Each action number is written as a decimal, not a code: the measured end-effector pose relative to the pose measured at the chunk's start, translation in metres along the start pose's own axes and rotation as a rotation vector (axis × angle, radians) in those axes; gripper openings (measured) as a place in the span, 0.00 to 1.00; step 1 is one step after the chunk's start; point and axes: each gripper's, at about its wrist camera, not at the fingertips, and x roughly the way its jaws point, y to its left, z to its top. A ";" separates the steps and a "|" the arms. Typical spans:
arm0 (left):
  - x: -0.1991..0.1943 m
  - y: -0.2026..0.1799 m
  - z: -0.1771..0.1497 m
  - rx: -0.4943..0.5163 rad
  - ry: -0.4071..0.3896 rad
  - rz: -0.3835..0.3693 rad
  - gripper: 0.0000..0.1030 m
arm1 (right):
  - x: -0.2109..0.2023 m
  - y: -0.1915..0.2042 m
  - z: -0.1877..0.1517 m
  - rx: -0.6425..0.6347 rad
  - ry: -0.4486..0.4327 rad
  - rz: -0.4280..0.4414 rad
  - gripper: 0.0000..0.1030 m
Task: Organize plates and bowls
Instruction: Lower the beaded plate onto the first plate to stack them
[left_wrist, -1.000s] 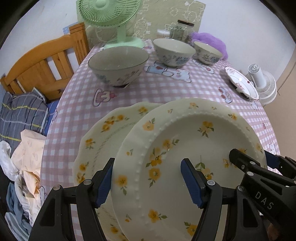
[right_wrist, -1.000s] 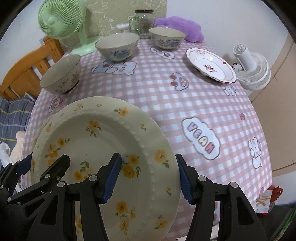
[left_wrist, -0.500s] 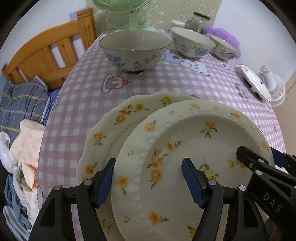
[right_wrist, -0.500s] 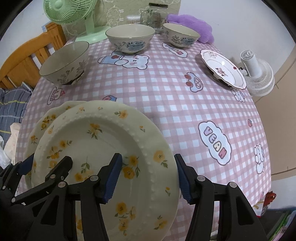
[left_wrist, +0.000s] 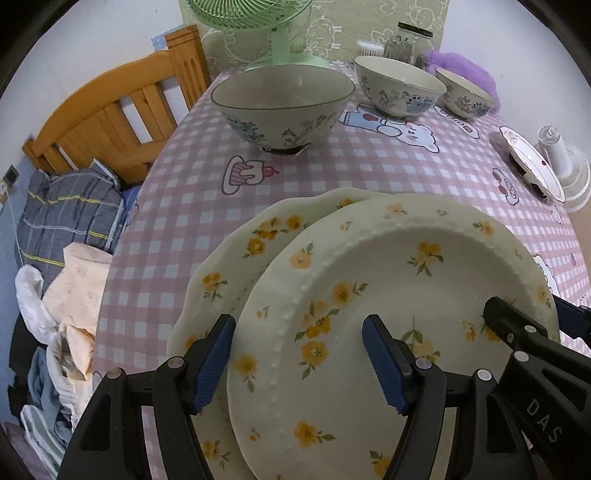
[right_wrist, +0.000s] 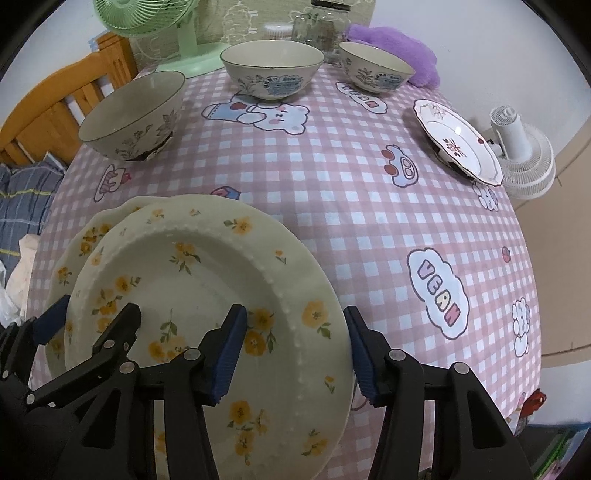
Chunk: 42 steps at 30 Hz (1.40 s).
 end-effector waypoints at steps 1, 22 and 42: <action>0.000 0.000 0.000 0.000 -0.001 0.003 0.71 | -0.001 0.000 0.000 -0.003 -0.001 0.002 0.54; -0.021 0.013 -0.006 0.078 0.008 0.013 0.77 | -0.015 0.007 -0.015 -0.006 -0.036 0.022 0.30; -0.022 0.016 -0.007 0.137 0.002 -0.046 0.88 | -0.005 0.031 -0.005 -0.007 -0.022 0.060 0.49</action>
